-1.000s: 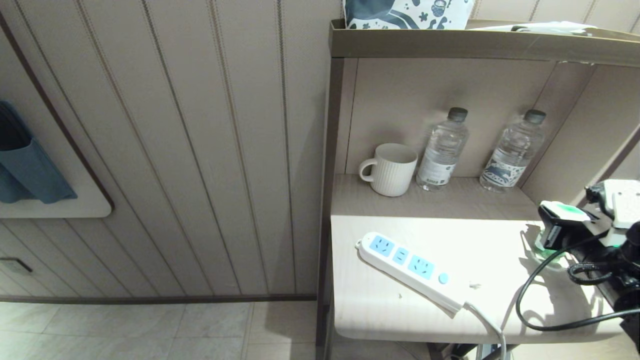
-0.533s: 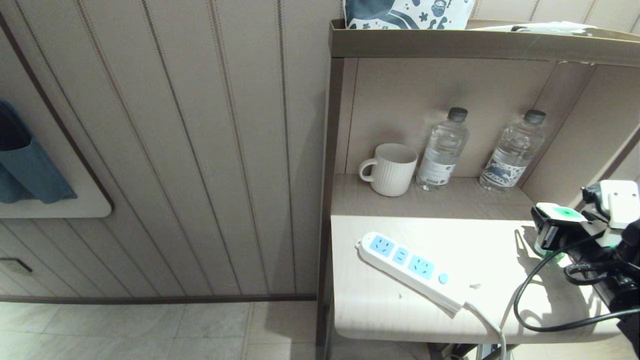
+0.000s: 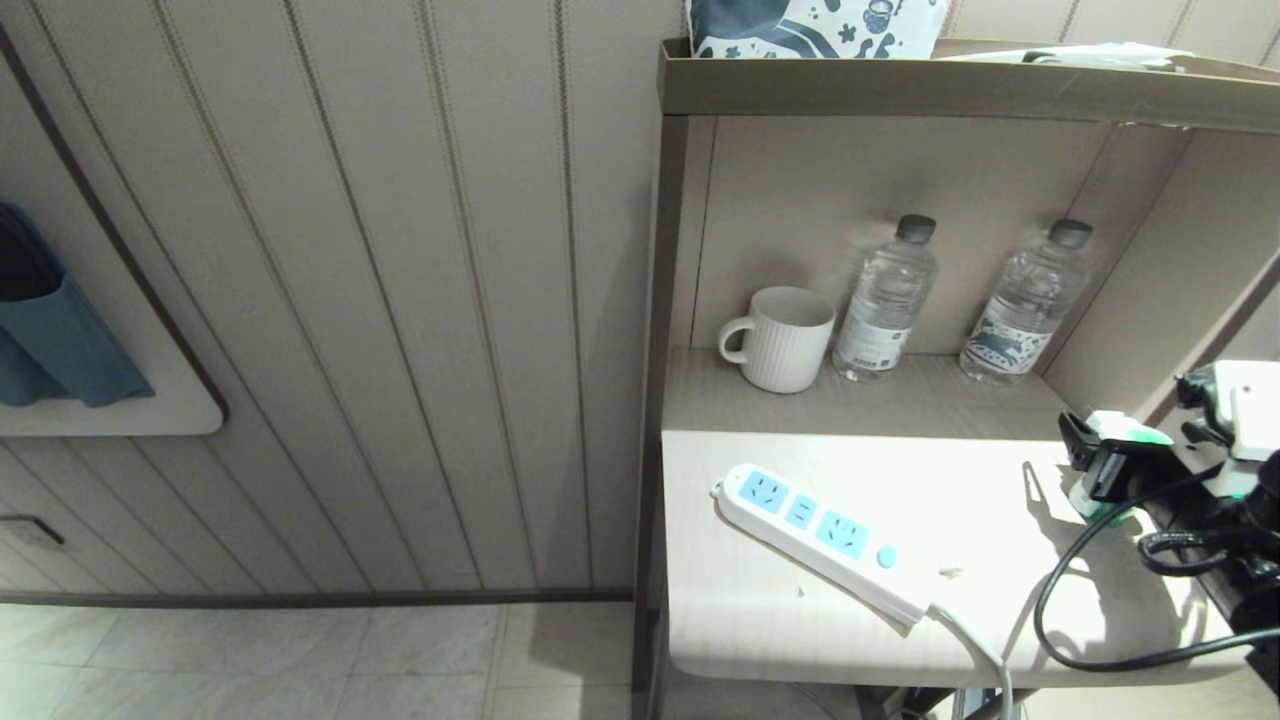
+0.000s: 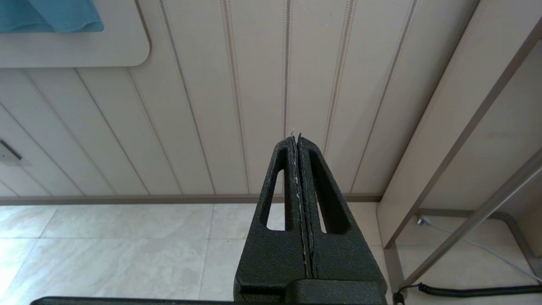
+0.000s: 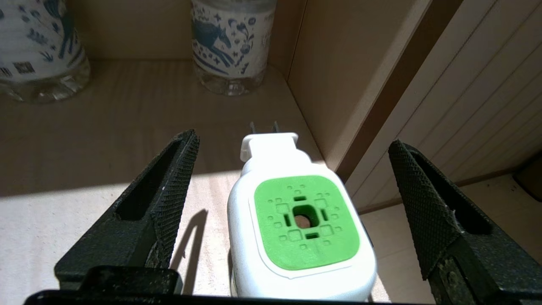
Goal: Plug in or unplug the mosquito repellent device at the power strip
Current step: Place the mosquito repellent liquid on the table, then pick up the mosquito repellent liquid
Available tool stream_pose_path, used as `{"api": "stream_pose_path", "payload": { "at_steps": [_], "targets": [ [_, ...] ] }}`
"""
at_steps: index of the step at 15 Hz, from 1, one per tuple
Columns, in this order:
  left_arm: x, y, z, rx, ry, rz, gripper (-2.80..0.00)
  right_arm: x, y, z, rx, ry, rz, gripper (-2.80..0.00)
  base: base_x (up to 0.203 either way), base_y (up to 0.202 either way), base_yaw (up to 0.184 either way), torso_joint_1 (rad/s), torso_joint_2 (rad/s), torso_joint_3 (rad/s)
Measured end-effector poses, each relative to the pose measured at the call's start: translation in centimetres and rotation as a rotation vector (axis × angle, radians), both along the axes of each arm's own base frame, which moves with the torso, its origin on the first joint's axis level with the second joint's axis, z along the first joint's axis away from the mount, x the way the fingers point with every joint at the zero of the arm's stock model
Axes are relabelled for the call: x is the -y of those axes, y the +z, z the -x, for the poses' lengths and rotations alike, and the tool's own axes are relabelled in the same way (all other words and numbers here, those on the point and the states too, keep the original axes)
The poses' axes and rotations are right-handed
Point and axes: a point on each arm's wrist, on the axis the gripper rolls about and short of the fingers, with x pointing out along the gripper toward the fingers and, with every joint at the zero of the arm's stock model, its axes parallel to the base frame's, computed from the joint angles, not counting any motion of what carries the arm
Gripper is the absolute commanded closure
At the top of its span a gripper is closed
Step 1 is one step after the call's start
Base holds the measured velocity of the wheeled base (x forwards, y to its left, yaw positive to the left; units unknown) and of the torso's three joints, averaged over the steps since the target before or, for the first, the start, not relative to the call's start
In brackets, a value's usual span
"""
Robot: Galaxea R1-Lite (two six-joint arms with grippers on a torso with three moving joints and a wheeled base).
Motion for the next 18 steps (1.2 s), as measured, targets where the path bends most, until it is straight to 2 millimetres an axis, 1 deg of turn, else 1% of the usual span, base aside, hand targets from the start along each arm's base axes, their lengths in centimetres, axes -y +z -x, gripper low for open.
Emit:
{"api": "stream_pose_path", "payload": {
  "at_steps": [5, 6, 9, 12, 15, 18],
  "targets": [
    [0.0, 0.0, 0.0, 0.0, 0.0, 0.0, 0.0, -1.3, 2.6, 2.4, 0.117, 0.047, 0.004, -2.8, 0.0, 0.0, 0.0, 0.0, 0.0, 0.0],
    [0.0, 0.0, 0.0, 0.0, 0.0, 0.0, 0.0, -1.5, 3.1, 2.9, 0.139, 0.052, 0.006, 0.0, 0.0, 0.0, 0.0, 0.0, 0.0, 0.0],
    [0.0, 0.0, 0.0, 0.0, 0.0, 0.0, 0.0, -1.8, 4.3, 4.6, 0.171, 0.058, 0.009, 0.0, 0.0, 0.0, 0.0, 0.0, 0.0, 0.0],
    [0.0, 0.0, 0.0, 0.0, -0.001, 0.0, 0.0, -2.0, 5.2, 6.4, 0.147, 0.064, 0.009, 0.0, 0.0, 0.0, 0.0, 0.0, 0.0, 0.0],
    [0.0, 0.0, 0.0, 0.0, -0.001, 0.0, 0.0, -2.4, 6.9, 9.2, 0.107, 0.083, 0.002, 0.0, 0.0, 0.0, 0.0, 0.0, 0.0, 0.0],
    [0.0, 0.0, 0.0, 0.0, -0.001, 0.0, 0.0, -2.8, 8.1, 13.3, 0.038, 0.095, -0.007, 0.0, 0.0, 0.0, 0.0, 0.0, 0.0, 0.0]
  ]
}}
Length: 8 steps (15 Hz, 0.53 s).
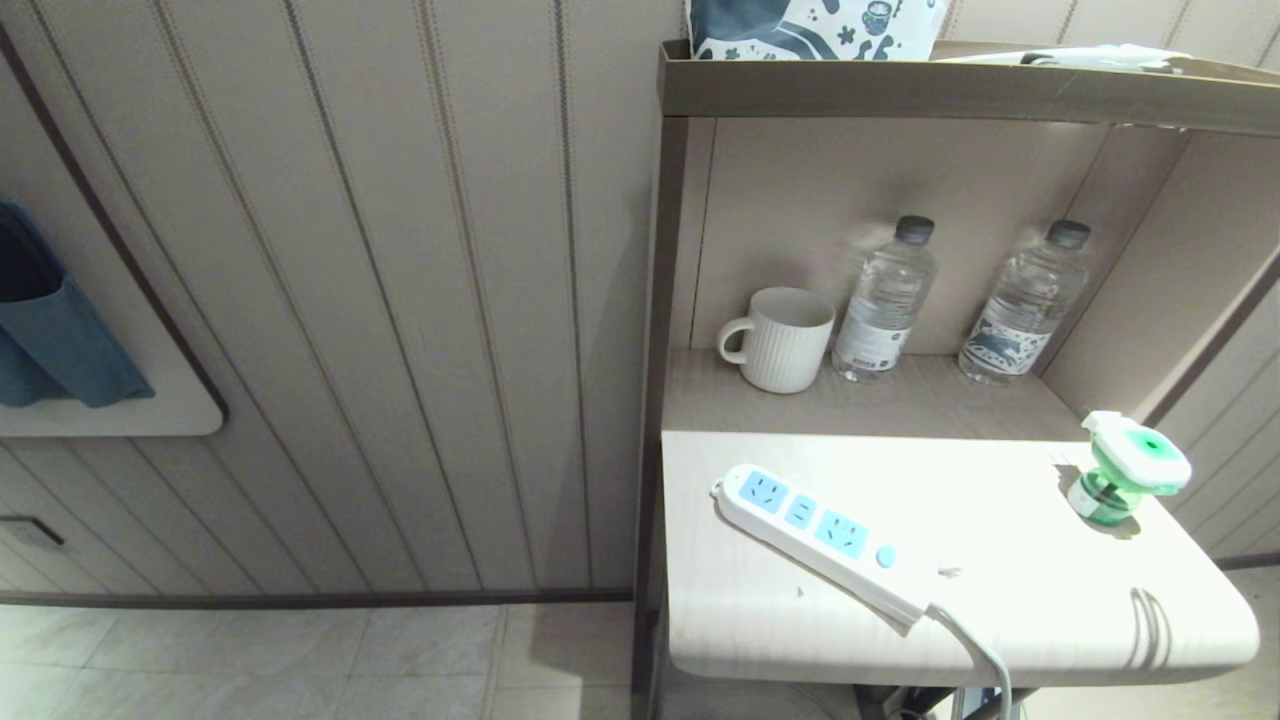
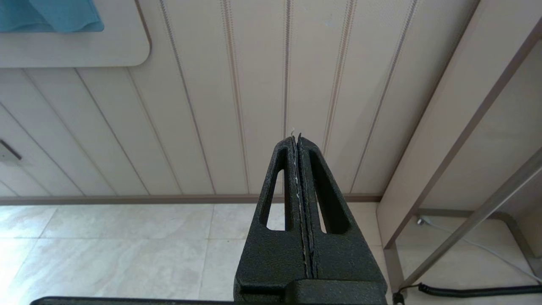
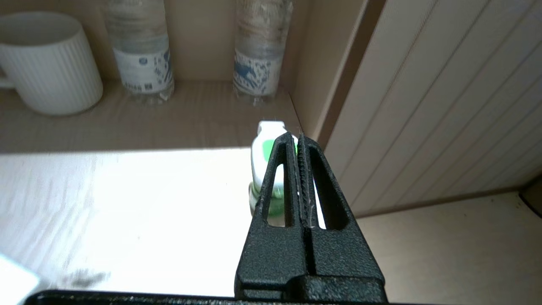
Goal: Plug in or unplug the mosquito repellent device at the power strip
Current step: Pick up the mosquito repellent liquid
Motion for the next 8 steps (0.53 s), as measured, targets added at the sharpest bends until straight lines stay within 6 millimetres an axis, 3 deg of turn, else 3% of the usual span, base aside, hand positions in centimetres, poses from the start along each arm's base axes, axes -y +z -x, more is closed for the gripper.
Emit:
{"api": "stream_pose_path", "payload": {
  "at_steps": [2, 4, 6, 8],
  "targets": [
    [0.0, 0.0, 0.0, 0.0, 0.001, 0.0, 0.0, -0.2, -0.4, 3.1, -0.045, 0.002, -0.003, 0.0, 0.0, 0.0, 0.0, 0.0, 0.0, 0.0],
    [0.0, 0.0, 0.0, 0.0, 0.0, 0.0, 0.0, -0.4, -2.1, 6.2, -0.082, 0.002, -0.005, 0.0, 0.0, 0.0, 0.0, 0.0, 0.0, 0.0],
    [0.0, 0.0, 0.0, 0.0, 0.001, 0.0, 0.0, -0.5, -4.7, 8.8, -0.106, 0.004, 0.002, 0.0, 0.0, 0.0, 0.0, 0.0, 0.0, 0.0],
    [0.0, 0.0, 0.0, 0.0, 0.001, 0.0, 0.0, -0.6, -8.9, 10.1, -0.187, 0.014, 0.026, 0.0, 0.0, 0.0, 0.0, 0.0, 0.0, 0.0]
  ]
}}
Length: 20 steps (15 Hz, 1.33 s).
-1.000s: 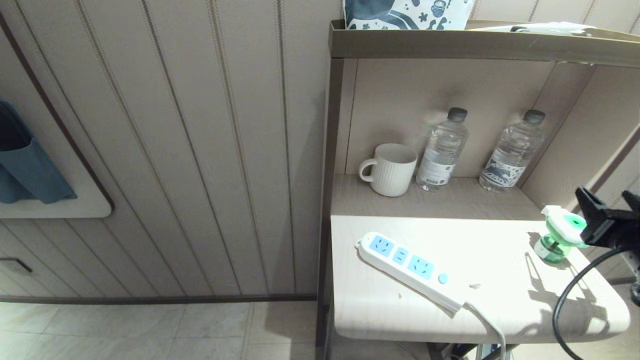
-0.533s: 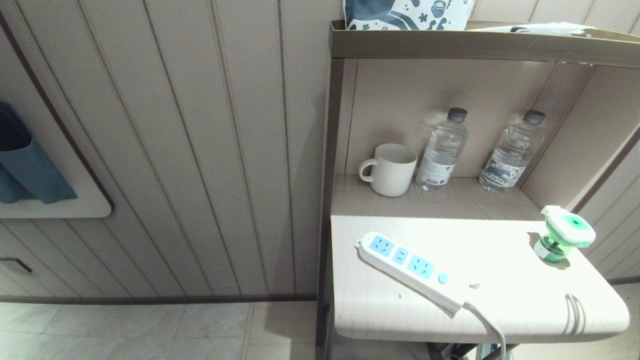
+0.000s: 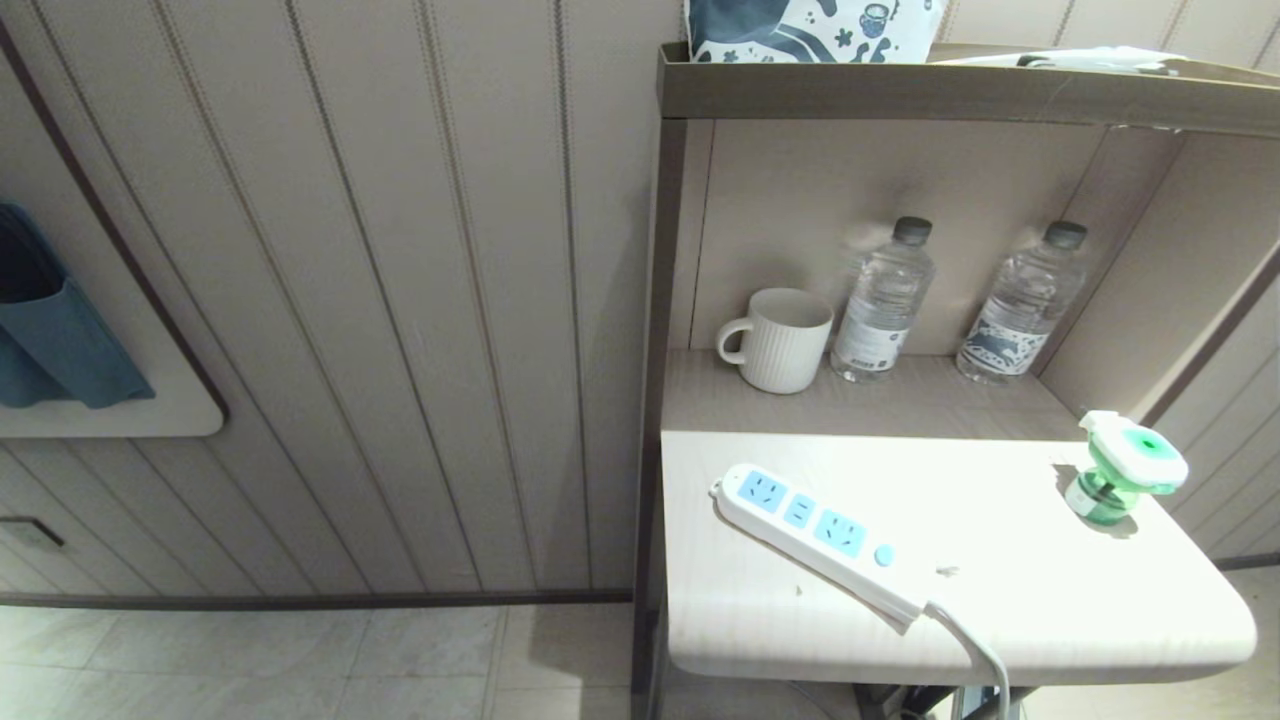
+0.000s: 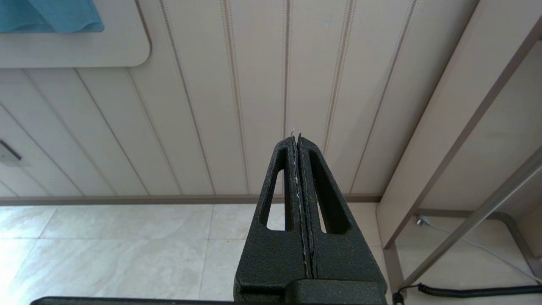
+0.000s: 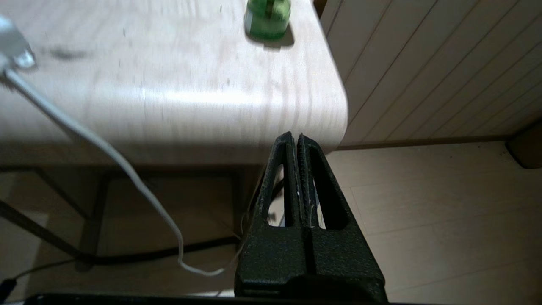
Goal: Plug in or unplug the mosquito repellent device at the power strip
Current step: Pick up the mosquito repellent liquid
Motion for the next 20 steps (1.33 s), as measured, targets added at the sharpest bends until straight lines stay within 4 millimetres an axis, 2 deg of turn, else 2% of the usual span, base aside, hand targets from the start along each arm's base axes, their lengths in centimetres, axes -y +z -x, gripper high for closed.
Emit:
{"api": "stream_pose_path", "payload": {
  "at_steps": [2, 5, 9, 15, 20],
  "targets": [
    [0.0, 0.0, 0.0, 0.0, 0.0, 0.0, 0.0, -0.1, -2.9, 0.9, -0.02, 0.028, 0.014, 0.0, 0.0, 0.0, 0.0, 0.0, 0.0, 0.0],
    [0.0, 0.0, 0.0, 0.0, -0.001, 0.0, 0.0, -0.3, -4.4, 2.1, 0.029, 0.12, -0.012, 0.0, 0.0, 0.0, 0.0, 0.0, 0.0, 0.0],
    [0.0, 0.0, 0.0, 0.0, 0.0, 0.0, 0.0, -0.5, -5.3, 2.4, 0.056, 0.254, -0.012, 0.0, 0.0, 0.0, 0.0, 0.0, 0.0, 0.0],
    [0.0, 0.0, 0.0, 0.0, 0.0, 0.0, 0.0, -0.5, -5.7, 2.3, 0.079, 0.238, -0.137, 0.0, 0.0, 0.0, 0.0, 0.0, 0.0, 0.0],
    [0.0, 0.0, 0.0, 0.0, 0.0, 0.0, 0.0, -0.5, -5.7, 2.3, 0.082, 0.236, -0.137, 0.0, 0.0, 0.0, 0.0, 0.0, 0.0, 0.0]
  ]
}}
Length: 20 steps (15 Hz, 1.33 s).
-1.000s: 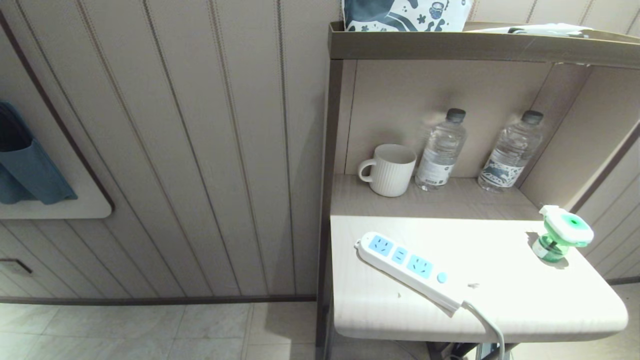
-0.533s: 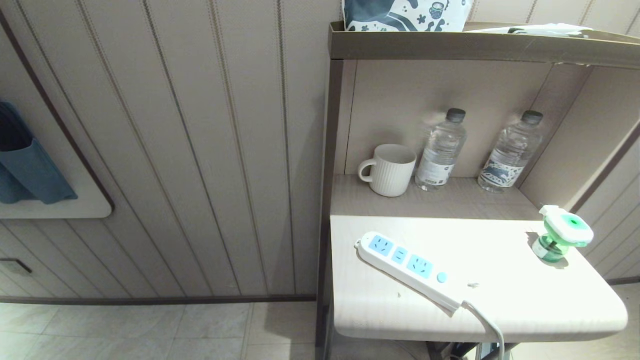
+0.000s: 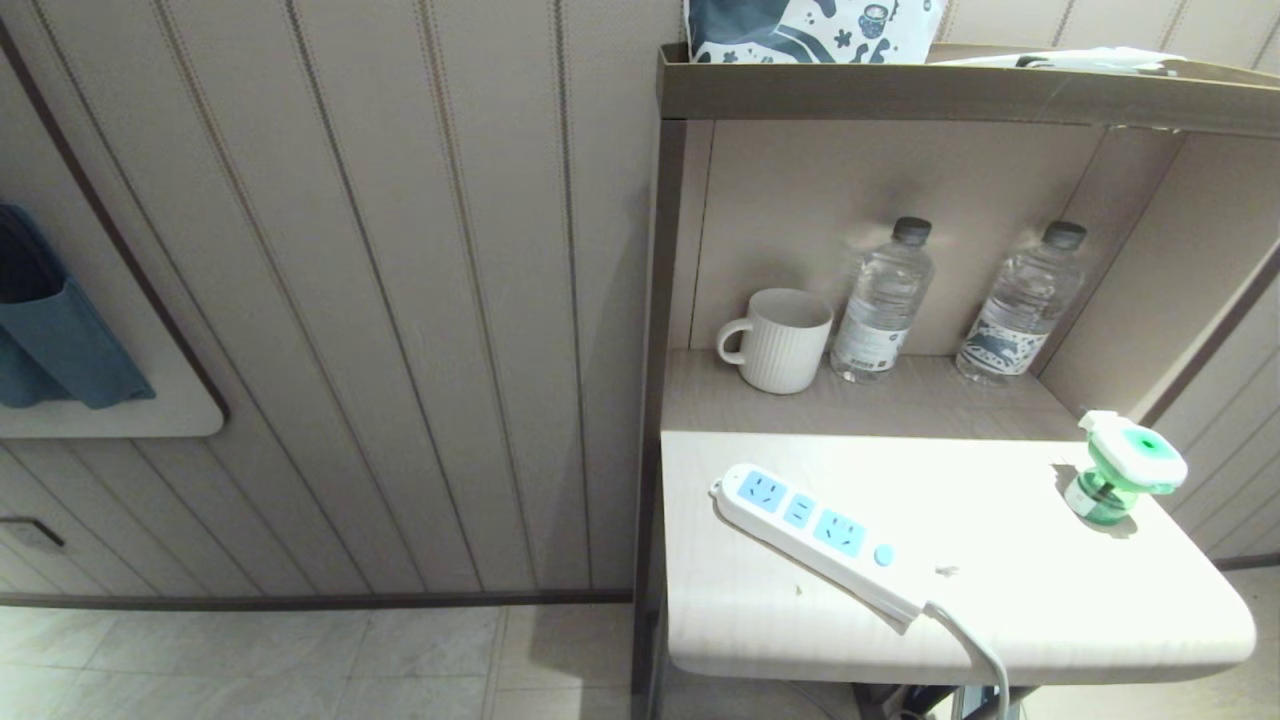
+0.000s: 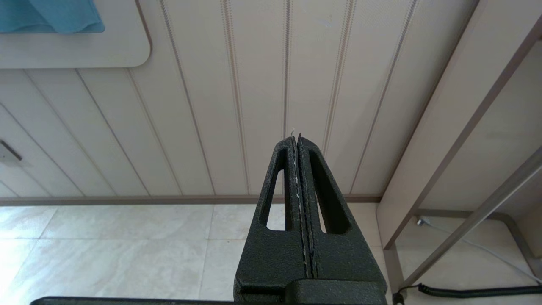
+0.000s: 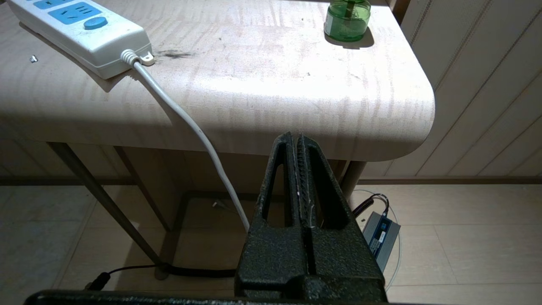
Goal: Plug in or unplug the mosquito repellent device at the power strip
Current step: Pick up the mosquito repellent liquid
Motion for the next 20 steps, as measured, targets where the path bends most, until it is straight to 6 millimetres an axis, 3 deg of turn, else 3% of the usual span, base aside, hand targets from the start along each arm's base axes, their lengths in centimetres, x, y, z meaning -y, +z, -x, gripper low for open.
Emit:
{"api": "stream_pose_path", "payload": {
  "at_steps": [9, 14, 17, 20],
  "targets": [
    [0.0, 0.0, 0.0, 0.0, 0.0, 0.0, 0.0, 0.0, 0.9, 0.4, -0.005, -0.002, 0.003, 0.0, 0.0, 0.0, 0.0, 0.0, 0.0, 0.0],
    [0.0, 0.0, 0.0, 0.0, 0.0, 0.0, 0.0, 0.0, 6.7, 0.3, 0.07, -0.003, 0.009, 0.0, 0.0, 0.0, 0.0, 0.0, 0.0, 0.0],
    [0.0, 0.0, 0.0, 0.0, 0.0, 0.0, 0.0, 0.0, 9.8, -1.9, 0.117, -0.059, 0.019, 0.0, 0.0, 0.0, 0.0, 0.0, 0.0, 0.0],
    [0.0, 0.0, 0.0, 0.0, 0.0, 0.0, 0.0, 0.4, 11.1, -5.0, 0.126, -0.146, 0.021, 0.0, 0.0, 0.0, 0.0, 0.0, 0.0, 0.0]
  ]
}}
